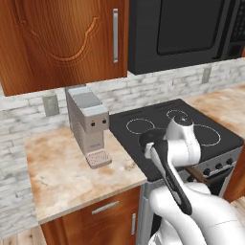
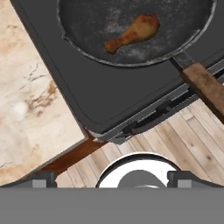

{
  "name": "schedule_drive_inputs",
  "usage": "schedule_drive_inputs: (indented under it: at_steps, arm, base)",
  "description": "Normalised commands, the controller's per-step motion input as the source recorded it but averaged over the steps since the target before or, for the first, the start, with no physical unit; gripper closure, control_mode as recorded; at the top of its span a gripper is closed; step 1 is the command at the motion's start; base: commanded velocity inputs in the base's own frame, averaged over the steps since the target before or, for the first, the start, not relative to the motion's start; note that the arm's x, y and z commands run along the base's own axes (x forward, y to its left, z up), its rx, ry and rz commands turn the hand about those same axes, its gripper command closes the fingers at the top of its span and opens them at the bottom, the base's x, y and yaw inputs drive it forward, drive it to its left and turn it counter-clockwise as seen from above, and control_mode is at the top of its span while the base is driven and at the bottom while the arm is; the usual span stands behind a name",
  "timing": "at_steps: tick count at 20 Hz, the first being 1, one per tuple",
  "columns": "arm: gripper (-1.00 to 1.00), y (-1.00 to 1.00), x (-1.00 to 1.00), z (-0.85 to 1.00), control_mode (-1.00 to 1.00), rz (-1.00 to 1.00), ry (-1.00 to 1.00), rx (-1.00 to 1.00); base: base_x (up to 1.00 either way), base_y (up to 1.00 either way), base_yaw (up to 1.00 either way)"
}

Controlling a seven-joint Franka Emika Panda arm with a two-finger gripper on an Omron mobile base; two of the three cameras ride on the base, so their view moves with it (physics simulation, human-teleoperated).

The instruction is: Take the chicken drumsticks from the pan and place one on each plate on the dining counter.

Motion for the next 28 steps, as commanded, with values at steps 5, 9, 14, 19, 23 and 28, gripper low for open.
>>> schedule_drive_inputs:
  at_steps: [5, 9, 14, 19, 23, 28]
  arm:
    - [-1.0, -0.32, 0.49, 0.35, -1.0, -0.02, 0.0, 0.1]
    - [-1.0, -0.29, 0.52, 0.31, -1.0, -0.09, 0.0, 0.0]
    - [-1.0, -0.26, 0.43, 0.2, -1.0, -0.12, 0.06, 0.0]
    - [-1.0, -0.28, 0.1, -0.02, -1.0, -0.11, 0.17, 0.0]
    - [-1.0, -0.11, 0.05, -0.24, -1.0, -0.16, 0.19, 0.03]
    - [-1.0, 0.0, 0.22, -0.36, -1.0, -0.18, 0.02, 0.07]
  base:
    - [0.0, 0.0, 0.0]
    - [0.0, 0.0, 0.0]
    - [0.0, 0.0, 0.0]
    - [0.0, 0.0, 0.0]
    - [0.0, 0.0, 0.0]
    - [0.0, 0.0, 0.0]
